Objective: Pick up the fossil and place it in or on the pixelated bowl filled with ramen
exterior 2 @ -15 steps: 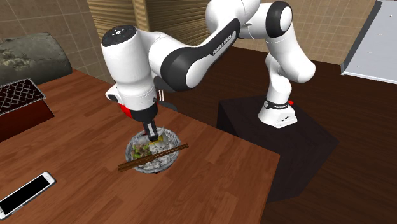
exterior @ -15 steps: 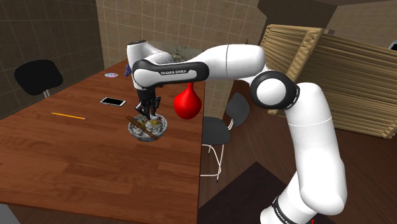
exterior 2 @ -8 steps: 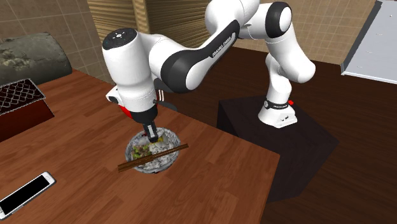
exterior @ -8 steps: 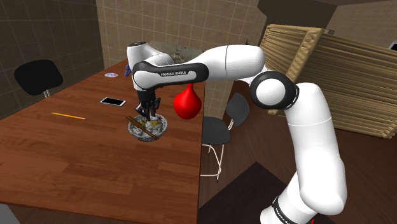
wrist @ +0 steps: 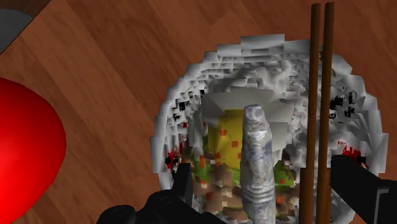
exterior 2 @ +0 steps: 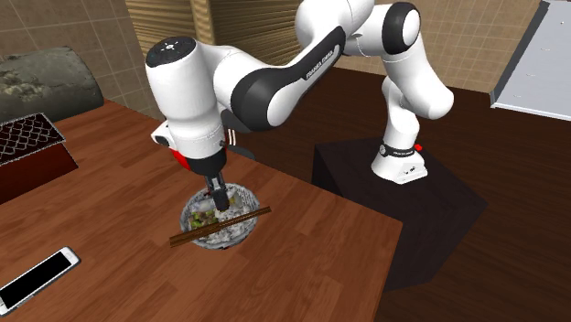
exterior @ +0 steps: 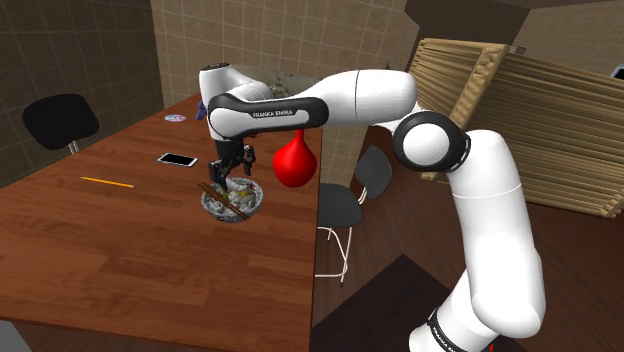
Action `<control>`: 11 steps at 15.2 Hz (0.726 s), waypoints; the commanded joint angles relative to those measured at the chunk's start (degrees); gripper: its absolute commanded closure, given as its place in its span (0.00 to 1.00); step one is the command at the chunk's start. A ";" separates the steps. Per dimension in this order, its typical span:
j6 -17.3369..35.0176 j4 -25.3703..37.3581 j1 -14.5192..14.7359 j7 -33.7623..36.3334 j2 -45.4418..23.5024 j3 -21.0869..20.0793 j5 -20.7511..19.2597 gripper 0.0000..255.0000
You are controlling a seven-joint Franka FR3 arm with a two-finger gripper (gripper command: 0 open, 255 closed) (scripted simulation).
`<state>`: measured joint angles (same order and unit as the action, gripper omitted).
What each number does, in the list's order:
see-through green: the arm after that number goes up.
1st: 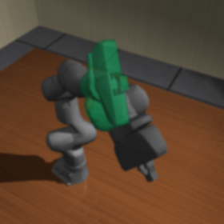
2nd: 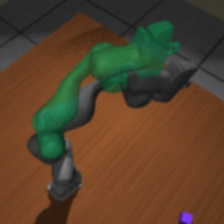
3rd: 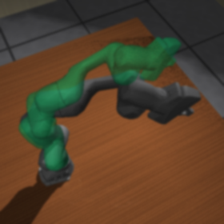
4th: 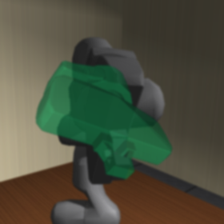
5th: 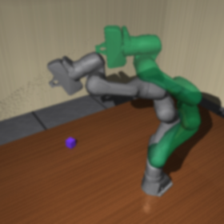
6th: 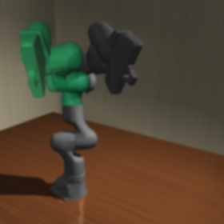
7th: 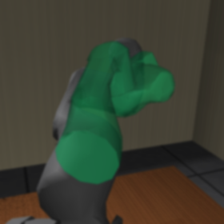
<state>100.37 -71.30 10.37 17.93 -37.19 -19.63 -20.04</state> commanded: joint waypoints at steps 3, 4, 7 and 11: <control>-6.72 7.59 1.58 -0.82 -0.71 -0.13 0.19 0.00; -6.72 7.59 1.58 -0.82 -0.71 -0.12 0.19 0.00; -6.72 7.59 1.58 -0.82 -0.71 -0.12 0.19 0.00; -6.72 7.59 1.58 -0.82 -0.71 -0.12 0.19 0.00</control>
